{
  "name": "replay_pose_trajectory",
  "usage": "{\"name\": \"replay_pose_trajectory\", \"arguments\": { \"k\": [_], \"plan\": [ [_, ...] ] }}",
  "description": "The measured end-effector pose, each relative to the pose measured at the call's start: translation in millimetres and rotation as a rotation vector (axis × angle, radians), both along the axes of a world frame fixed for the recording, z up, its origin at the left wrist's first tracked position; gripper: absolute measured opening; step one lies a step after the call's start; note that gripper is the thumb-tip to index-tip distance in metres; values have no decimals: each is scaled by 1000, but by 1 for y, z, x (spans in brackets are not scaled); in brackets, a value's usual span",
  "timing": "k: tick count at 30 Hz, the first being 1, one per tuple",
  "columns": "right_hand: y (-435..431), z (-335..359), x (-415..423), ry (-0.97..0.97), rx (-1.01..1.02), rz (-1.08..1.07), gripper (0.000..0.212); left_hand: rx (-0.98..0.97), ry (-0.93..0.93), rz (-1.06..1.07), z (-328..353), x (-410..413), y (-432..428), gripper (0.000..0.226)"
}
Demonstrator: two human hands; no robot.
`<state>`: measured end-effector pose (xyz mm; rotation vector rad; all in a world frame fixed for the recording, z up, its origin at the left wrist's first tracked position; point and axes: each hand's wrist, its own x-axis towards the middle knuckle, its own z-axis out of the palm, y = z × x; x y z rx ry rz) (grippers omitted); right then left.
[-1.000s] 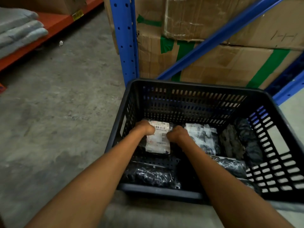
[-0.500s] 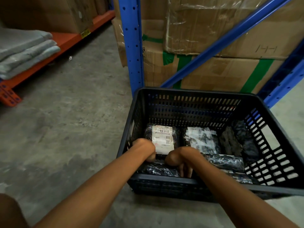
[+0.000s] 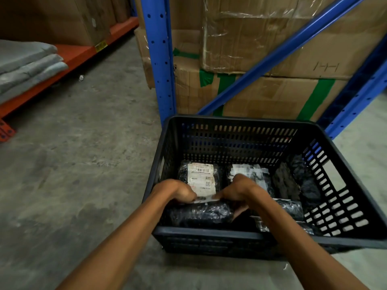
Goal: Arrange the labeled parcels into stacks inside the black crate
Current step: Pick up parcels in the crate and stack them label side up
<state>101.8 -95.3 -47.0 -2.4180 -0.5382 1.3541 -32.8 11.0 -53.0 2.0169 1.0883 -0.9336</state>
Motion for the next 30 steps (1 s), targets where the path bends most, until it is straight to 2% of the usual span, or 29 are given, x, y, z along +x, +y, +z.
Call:
{"name": "replay_pose_trajectory", "arguments": {
  "k": [3, 5, 6, 8, 11, 13, 19, 23, 27, 29, 30],
  "plan": [
    [-2, 14, 21, -166, 167, -81, 40, -35, -316, 278, 4, 7, 6, 57],
    [-3, 20, 35, -325, 265, -85, 37, 18, -519, 545, 7, 16, 8, 56],
    [-3, 22, 40, -374, 328, -93, 40, 66, -596, 651, 9, 20, 8, 48],
    [-4, 20, 44, -400, 482, -148, 37, 119, -751, 791, 11, 29, 6, 31],
    [-4, 15, 43, -340, 651, -269, 25, 129, -929, 913, 13, 35, 5, 37],
    [-4, 11, 42, -229, 674, -320, 20, 147, -986, 925, 13, 35, 5, 46],
    [2, 2, 45, 64, 636, -443, 26, 92, -1059, 983, 1, 24, 5, 75],
    [8, -7, 37, 97, 573, -394, 30, 62, -1039, 977, 1, 24, 9, 98],
    [8, -5, 40, 105, 592, -421, 53, 54, -1044, 985, 5, 24, 13, 96],
    [3, -2, 41, 35, 720, -366, 54, -4, -1081, 1023, 10, 22, 16, 83],
    [0, -1, 41, -35, 797, -310, 52, -79, -1104, 1089, 11, 21, 19, 69]
  ]
}}
